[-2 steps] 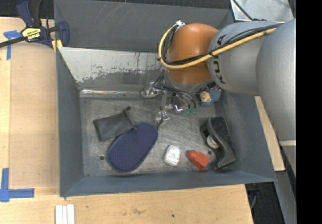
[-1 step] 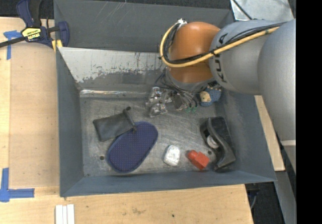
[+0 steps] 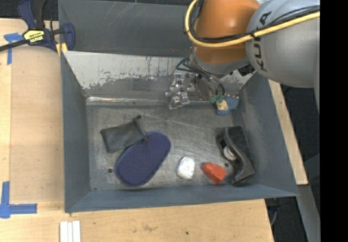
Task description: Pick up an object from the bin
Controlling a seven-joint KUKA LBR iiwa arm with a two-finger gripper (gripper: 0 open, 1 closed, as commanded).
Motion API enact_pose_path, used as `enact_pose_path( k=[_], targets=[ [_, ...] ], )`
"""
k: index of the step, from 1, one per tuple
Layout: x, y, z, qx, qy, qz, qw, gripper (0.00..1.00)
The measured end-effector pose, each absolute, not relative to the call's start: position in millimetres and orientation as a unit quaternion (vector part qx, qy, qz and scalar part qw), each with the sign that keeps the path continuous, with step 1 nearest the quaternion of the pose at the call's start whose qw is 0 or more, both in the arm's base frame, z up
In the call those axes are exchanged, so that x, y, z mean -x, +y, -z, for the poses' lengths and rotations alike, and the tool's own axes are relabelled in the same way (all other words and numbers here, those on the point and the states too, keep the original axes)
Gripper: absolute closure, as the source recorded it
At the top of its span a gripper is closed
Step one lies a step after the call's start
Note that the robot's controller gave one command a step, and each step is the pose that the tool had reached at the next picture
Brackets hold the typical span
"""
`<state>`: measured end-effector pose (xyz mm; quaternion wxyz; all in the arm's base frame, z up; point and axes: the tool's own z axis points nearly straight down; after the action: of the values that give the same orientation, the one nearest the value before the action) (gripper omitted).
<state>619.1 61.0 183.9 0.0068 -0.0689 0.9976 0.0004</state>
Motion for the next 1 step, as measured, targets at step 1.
enact_pose_path(
  k=[1],
  targets=[
    [-580.2, 128.6, -188.2, 0.130, 0.992, -0.001, 0.001, 1.00]
  ],
)
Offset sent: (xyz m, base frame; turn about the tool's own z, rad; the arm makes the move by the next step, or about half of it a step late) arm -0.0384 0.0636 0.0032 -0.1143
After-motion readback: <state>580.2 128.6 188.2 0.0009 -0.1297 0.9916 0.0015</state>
